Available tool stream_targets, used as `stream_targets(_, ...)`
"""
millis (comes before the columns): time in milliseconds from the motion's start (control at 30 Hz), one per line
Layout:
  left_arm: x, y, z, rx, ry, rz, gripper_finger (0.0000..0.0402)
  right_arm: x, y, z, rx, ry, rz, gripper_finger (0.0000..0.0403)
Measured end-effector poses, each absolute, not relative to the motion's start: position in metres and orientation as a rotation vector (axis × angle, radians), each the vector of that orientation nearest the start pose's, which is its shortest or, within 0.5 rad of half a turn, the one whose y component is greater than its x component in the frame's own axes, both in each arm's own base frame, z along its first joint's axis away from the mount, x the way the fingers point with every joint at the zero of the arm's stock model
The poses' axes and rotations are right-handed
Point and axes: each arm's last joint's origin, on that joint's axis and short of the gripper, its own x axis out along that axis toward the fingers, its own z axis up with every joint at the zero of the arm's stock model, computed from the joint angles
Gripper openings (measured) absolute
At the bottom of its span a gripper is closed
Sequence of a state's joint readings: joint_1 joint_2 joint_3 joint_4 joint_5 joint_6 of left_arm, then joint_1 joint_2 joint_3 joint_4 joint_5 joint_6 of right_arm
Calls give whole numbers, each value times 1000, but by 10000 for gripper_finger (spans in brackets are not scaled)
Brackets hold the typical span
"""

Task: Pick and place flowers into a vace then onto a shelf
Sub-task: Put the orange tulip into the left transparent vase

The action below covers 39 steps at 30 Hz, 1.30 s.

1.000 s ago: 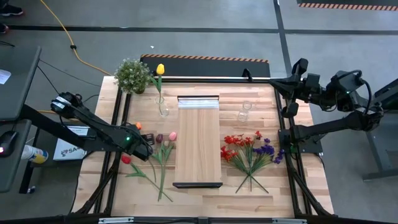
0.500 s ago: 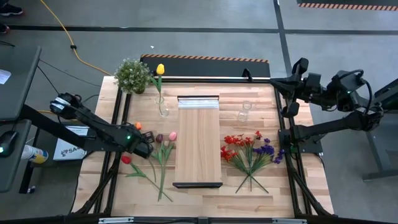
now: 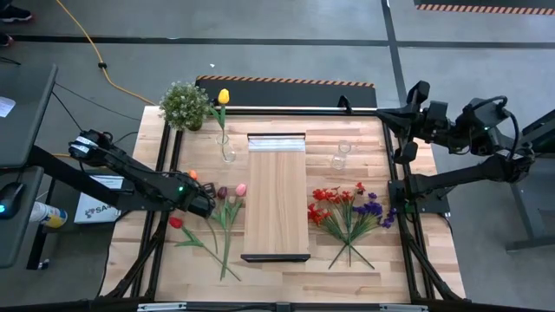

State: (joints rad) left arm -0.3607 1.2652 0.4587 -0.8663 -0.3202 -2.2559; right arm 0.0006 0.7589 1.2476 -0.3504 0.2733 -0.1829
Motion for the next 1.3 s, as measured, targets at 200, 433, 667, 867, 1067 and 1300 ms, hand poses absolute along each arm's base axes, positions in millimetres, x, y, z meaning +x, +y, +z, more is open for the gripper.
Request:
stream_targets(200, 136, -42, 125, -1207, 737, 1534, 141, 111, -8, 466, -163, -112, -284, 0)
stream_targets(433, 135, -39, 124, -1192, 658, 1557, 31, 111, -8, 466, -163, -111, -284, 0)
stream_targets(667, 141, -40, 132, -1195, 612, 1549, 36, 111, -8, 466, -163, -111, -284, 0)
stream_targets(867, 153, -44, 158, -1156, 626, 1532, 32, 112, -8, 466, -164, -106, -284, 0)
stream_targets(1067, 160, -48, 206, -1047, 733, 1551, 32, 112, -8, 465, -164, -102, -283, 0)
stream_targets(1300, 166, -48, 274, -949, 706, 1494, 32, 112, -8, 465, -165, -99, -283, 0)
